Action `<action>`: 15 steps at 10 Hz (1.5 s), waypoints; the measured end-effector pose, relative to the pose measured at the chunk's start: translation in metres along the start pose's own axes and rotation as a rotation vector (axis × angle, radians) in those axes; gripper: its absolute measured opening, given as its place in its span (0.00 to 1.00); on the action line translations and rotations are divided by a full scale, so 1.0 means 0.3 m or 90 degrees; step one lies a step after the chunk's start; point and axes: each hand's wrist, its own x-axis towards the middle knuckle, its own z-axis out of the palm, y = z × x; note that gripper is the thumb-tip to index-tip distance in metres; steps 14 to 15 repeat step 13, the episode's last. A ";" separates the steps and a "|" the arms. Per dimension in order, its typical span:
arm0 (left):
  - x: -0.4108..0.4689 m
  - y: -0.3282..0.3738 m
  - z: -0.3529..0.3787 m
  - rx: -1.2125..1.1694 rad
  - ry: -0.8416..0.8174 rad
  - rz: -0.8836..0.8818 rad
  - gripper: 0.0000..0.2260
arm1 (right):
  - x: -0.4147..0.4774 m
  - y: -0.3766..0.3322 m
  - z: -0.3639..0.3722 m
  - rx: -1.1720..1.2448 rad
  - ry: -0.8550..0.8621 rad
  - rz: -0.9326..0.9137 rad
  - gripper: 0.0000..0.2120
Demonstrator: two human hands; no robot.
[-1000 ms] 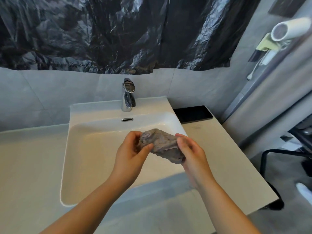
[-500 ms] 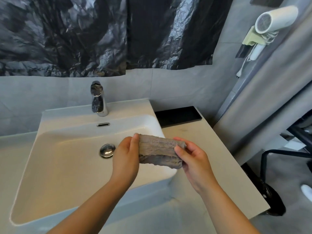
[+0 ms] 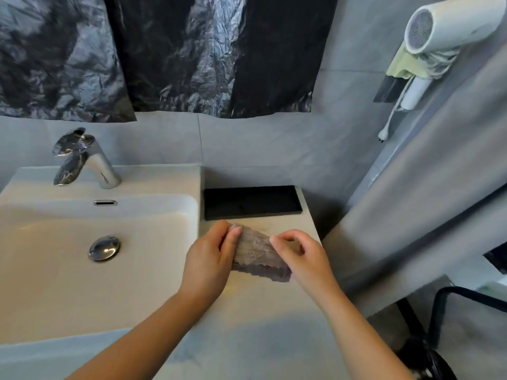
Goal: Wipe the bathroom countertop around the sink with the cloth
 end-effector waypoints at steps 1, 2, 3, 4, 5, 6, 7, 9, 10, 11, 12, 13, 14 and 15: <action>0.036 0.016 0.035 0.005 -0.020 0.003 0.10 | 0.081 0.001 -0.037 -0.089 -0.168 -0.085 0.13; 0.071 0.022 0.059 0.008 -0.027 0.004 0.09 | 0.144 0.017 -0.021 -0.086 -0.203 -0.115 0.07; 0.121 0.002 0.077 0.028 -0.037 -0.050 0.11 | 0.205 0.036 -0.026 -0.123 -0.183 -0.110 0.07; 0.184 -0.071 0.068 0.066 -0.050 -0.145 0.10 | 0.320 0.076 -0.062 -0.218 -0.120 -0.132 0.07; 0.220 -0.167 0.023 0.157 -0.056 -0.155 0.09 | 0.484 0.121 -0.112 -0.338 -0.116 -0.134 0.08; 0.246 -0.227 -0.004 0.227 -0.108 -0.140 0.08 | 0.666 0.174 -0.137 -0.437 -0.150 -0.120 0.08; 0.281 -0.268 -0.007 0.256 -0.143 -0.158 0.09 | 0.835 0.223 -0.126 -0.472 -0.214 -0.098 0.08; 0.348 -0.333 0.021 0.280 -0.155 -0.161 0.09 | 1.066 0.303 -0.067 -0.479 -0.291 -0.069 0.09; 0.379 -0.347 0.032 0.293 -0.147 -0.150 0.10 | 1.121 0.358 -0.032 -0.499 -0.294 -0.064 0.09; 0.409 -0.351 0.043 0.293 -0.148 -0.159 0.11 | 1.139 0.412 -0.008 -0.552 -0.242 -0.040 0.09; 0.425 -0.350 0.057 0.289 -0.141 -0.162 0.12 | 1.145 0.453 0.007 -0.577 -0.168 -0.052 0.13; 0.427 -0.339 0.069 0.289 -0.159 -0.184 0.12 | 1.124 0.466 0.007 -0.532 -0.079 -0.086 0.17; 0.427 -0.339 0.069 0.289 -0.159 -0.184 0.12 | 1.124 0.466 0.007 -0.532 -0.079 -0.086 0.17; 0.427 -0.339 0.069 0.289 -0.159 -0.184 0.12 | 1.124 0.466 0.007 -0.532 -0.079 -0.086 0.17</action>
